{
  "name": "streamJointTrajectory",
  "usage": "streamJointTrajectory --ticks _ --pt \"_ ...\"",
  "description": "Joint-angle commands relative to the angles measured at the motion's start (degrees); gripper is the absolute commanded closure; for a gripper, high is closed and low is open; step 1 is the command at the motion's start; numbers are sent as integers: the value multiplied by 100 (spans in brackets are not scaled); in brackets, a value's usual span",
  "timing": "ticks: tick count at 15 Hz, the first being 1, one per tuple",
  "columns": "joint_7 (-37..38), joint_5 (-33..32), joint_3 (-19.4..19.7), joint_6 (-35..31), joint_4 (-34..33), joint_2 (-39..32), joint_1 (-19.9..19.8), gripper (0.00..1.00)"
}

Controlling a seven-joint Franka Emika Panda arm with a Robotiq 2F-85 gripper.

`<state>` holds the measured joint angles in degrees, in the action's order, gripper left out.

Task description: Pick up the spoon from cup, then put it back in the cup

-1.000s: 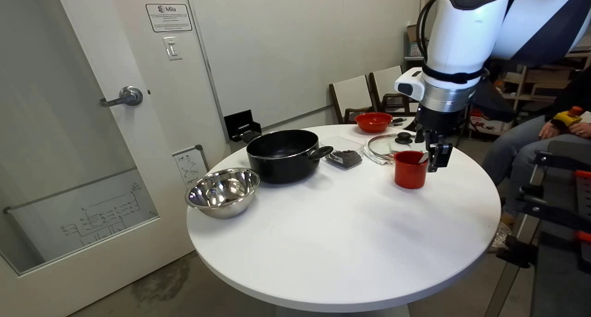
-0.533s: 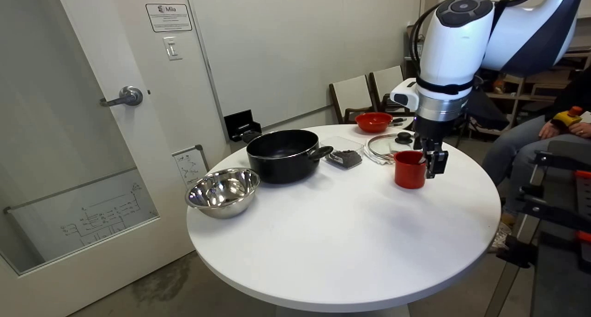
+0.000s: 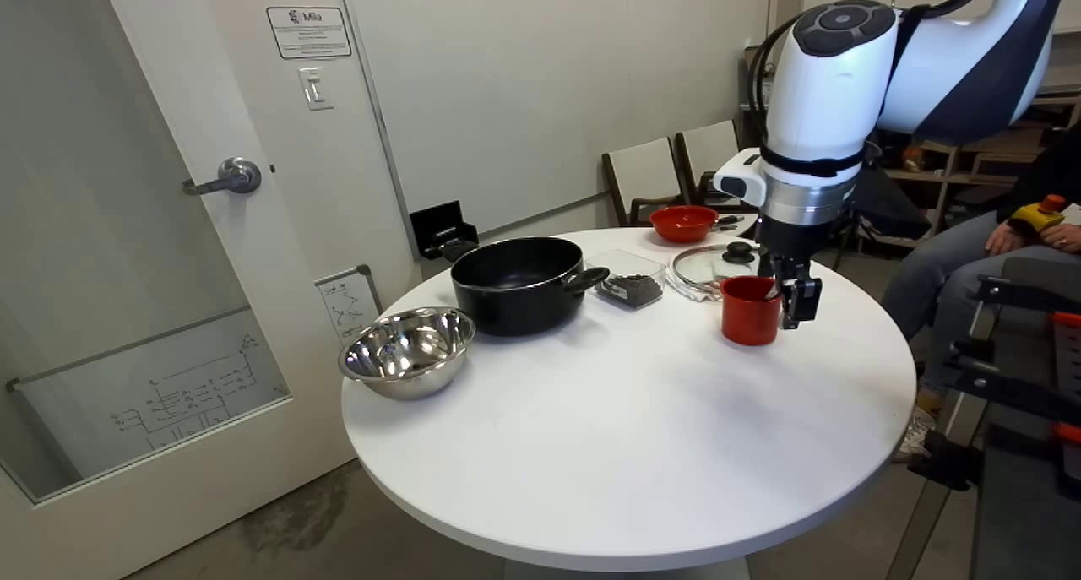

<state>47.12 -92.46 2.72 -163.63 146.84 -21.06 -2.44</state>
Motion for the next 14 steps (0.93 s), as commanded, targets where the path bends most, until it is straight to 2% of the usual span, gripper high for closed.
streamJointTrajectory --ticks 1,7,8,10,11,13,14 --pt "-388 226 12 -56 -19 18 -55 0" --pt "-849 656 -12 -51 -1 39 -97 2" --pt "-922 723 -15 -43 1 48 -97 13" --pt "-1047 848 -17 -41 1 60 -101 13" --pt "-1104 899 -17 -43 2 65 -104 23" --pt "-1216 986 -19 -51 0 68 -112 27" --pt "-1261 1028 -21 -47 -5 68 -112 37"
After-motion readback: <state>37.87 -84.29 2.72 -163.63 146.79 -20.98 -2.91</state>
